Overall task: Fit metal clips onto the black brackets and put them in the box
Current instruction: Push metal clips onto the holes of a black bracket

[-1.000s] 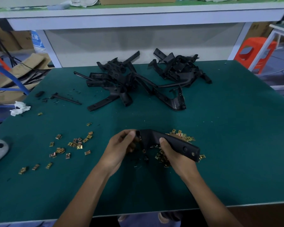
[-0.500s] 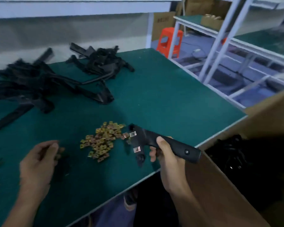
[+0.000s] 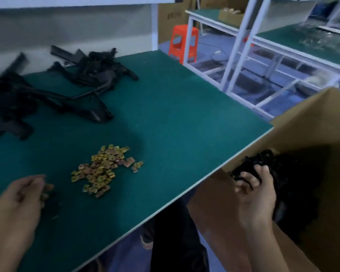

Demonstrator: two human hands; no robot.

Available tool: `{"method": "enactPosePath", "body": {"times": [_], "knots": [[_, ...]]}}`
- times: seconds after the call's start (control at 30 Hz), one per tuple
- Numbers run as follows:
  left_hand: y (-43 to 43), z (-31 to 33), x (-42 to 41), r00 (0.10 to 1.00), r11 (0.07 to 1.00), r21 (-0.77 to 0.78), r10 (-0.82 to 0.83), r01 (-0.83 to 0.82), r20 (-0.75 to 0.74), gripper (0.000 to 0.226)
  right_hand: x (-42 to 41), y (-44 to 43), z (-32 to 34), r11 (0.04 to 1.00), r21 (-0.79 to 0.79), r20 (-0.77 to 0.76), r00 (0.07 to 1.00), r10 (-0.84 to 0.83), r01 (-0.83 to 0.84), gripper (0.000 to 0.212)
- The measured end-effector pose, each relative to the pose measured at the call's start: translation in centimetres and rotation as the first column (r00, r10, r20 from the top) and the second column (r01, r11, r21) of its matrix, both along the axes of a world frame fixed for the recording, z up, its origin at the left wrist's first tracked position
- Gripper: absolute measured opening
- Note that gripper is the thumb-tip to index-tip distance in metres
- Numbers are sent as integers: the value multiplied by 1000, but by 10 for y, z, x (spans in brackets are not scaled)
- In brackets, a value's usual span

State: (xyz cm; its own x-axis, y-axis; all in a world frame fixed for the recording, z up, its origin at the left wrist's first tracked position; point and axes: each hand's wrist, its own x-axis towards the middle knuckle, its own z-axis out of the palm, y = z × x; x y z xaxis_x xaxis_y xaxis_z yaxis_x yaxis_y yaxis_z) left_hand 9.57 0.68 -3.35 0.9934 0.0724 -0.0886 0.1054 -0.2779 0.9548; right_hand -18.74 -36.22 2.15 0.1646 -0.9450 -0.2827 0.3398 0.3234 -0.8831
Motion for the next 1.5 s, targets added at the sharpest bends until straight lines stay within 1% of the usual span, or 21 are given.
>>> {"method": "enactPosePath", "body": {"times": [0.1, 0.17, 0.27, 0.33, 0.37, 0.43, 0.5, 0.57, 0.63, 0.7, 0.87, 0.93, 1.0, 1.07, 1.1, 1.17, 1.23, 1.33, 1.4, 1.43, 1.5], "knots": [[-4, 14, -18, 992, 1000, 22, -14, 11, 128, 18, 49, 13, 20, 956, -236, -102, 983, 154, -174, 9], [-4, 15, -19, 985, 998, 28, -59, 55, 164, 18, 90, 28, 34, 832, -384, -247, 912, 326, -401, 11], [-6, 12, -15, 980, 997, 54, -64, 55, 186, 15, 166, 51, 50, 453, -460, -534, 646, 546, -763, 2], [-8, 13, -16, 975, 996, 72, -73, 59, 209, 20, 226, 62, 53, 207, -430, -730, 473, 493, -879, 9], [-9, 14, -17, 975, 995, 70, -80, 67, 207, 21, 257, 67, 53, 131, -405, -793, 419, 442, -905, 15], [-9, 17, -19, 979, 994, 80, -86, 72, 185, 21, 314, 74, 52, 90, -342, -857, 350, 378, -935, 38], [-11, 21, -21, 982, 994, 84, -85, 72, 168, 21, 355, 79, 45, 155, -254, -874, 295, 386, -955, 58], [-13, 25, -22, 986, 995, 84, -65, 53, 151, 22, 377, 83, 36, 217, -178, -889, 251, 384, -960, 56], [-13, 29, -24, 987, 995, 82, -63, 51, 147, 22, 384, 86, 29, 226, -218, -903, 285, 323, -949, 35], [-12, 32, -27, 980, 993, 93, -88, 72, 177, 20, 375, 88, 31, 230, -322, -876, 381, 295, -918, 16], [-22, 54, -41, 967, 992, 115, -84, 57, 243, 5, 301, 105, 63, 243, -520, -712, 572, 407, -819, 6], [-33, 74, -50, 961, 995, 53, -96, 85, 260, 25, 263, 120, 73, 143, -633, -680, 635, 365, -760, 6], [-49, 103, -56, 946, 971, -111, -174, 210, 274, 39, 227, 141, 76, -39, -739, -655, 705, 272, -673, 16], [-65, 128, -59, 931, 919, -240, -245, 311, 269, 33, 204, 161, 75, -191, -744, -669, 713, 211, -641, 32], [-70, 137, -59, 935, 914, -266, -234, 305, 267, 24, 196, 168, 73, -220, -732, -682, 698, 219, -645, 37], [-75, 147, -59, 955, 913, -327, -166, 243, 246, 14, 184, 171, 72, -229, -715, -697, 648, 307, -661, 46], [-73, 149, -57, 969, 903, -388, -101, 185, 227, 13, 174, 165, 72, -158, -727, -655, 606, 451, -668, 44], [-67, 150, -55, 955, 882, -411, -125, 232, 270, 10, 166, 156, 71, 263, -612, -417, 587, 694, -746, 45], [-68, 150, -58, 918, 857, -350, -299, 378, 259, 13, 167, 149, 71, 380, -407, -158, 474, 866, -831, 51], [-70, 148, -60, 889, 847, -283, -394, 450, 233, 17, 167, 146, 70, 380, -359, -68, 430, 900, -852, 41], [-75, 144, -65, 853, 845, -149, -487, 514, 187, 29, 165, 136, 69, 431, -374, -58, 485, 873, -821, 6]]}}
